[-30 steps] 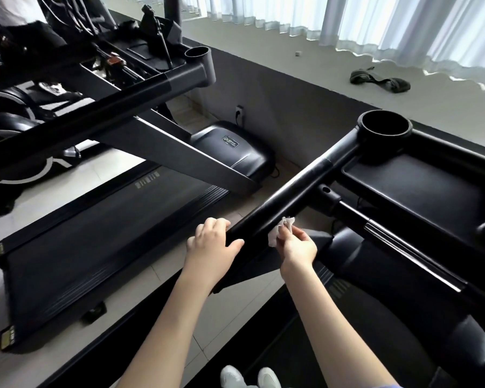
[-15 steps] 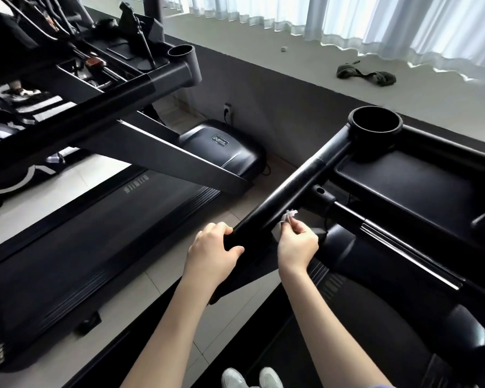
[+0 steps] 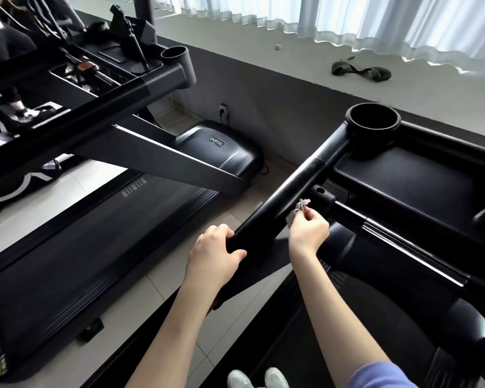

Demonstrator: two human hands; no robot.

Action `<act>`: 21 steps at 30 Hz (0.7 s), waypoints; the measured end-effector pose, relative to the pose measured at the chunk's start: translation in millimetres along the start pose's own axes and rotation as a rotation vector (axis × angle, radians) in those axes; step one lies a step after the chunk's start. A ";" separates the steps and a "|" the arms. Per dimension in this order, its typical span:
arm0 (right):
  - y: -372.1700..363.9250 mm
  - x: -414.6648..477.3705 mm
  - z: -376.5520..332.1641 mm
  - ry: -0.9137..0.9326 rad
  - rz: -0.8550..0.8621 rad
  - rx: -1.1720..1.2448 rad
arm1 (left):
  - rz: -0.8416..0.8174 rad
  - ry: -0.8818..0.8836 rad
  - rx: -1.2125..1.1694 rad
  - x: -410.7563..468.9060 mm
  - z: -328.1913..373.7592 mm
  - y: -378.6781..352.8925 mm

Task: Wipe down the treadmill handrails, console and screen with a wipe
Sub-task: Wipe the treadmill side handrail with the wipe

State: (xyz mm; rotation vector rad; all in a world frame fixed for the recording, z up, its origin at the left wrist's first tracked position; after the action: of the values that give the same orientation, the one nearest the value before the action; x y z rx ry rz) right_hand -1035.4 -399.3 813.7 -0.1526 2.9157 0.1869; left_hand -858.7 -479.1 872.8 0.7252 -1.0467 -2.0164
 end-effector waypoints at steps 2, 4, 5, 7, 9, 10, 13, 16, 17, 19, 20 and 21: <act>-0.5 -1.5 4.0 0.007 -0.028 -0.042 | -0.006 -0.002 0.001 0.3 -0.5 -0.1; -1.6 -10.8 6.5 0.021 -0.096 -0.062 | -0.013 -0.004 0.003 1.6 -0.9 0.3; -2.6 -16.8 5.7 0.037 -0.136 -0.069 | -0.018 -0.006 0.008 2.5 -0.7 0.7; -3.7 -25.4 4.9 0.063 -0.194 -0.073 | -0.027 -0.011 0.022 5.0 0.2 1.6; -0.5 -24.6 3.4 0.107 -0.168 -0.127 | -0.038 -0.013 0.028 7.0 1.1 2.2; 1.7 -20.6 1.2 0.144 -0.125 -0.145 | -0.043 -0.014 0.030 7.6 1.4 2.2; 5.2 -3.9 -8.2 0.193 -0.028 -0.152 | -0.049 -0.023 0.030 8.0 1.2 2.1; 5.3 4.7 -9.2 0.187 0.016 -0.156 | -0.048 -0.037 0.030 7.0 1.4 2.6; 5.4 3.4 -7.4 0.190 0.018 -0.157 | -0.054 -0.044 0.038 7.2 1.7 3.1; 6.5 -2.7 -6.9 0.211 0.020 -0.156 | -0.080 -0.063 0.067 8.6 3.3 3.8; 6.5 -4.1 -9.1 0.227 0.020 -0.154 | -0.090 -0.081 0.073 10.3 5.3 4.1; 6.0 -2.5 -12.3 0.247 0.026 -0.156 | -0.092 -0.106 0.064 12.5 8.0 4.2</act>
State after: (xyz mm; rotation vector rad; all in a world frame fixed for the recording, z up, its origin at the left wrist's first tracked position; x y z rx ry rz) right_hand -1036.2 -394.9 826.9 -0.1746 3.1475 0.4297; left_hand -870.3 -487.5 878.6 0.7187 -1.1627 -2.1277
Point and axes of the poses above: each hand's wrist, its own x-axis towards the middle knuckle, its own y-axis out of the back of the hand, z = x × y, the point moved 4 cm from there along x, towards the middle knuckle, and after that the axes turned 1 degree about -x, right-handed, at the moved point
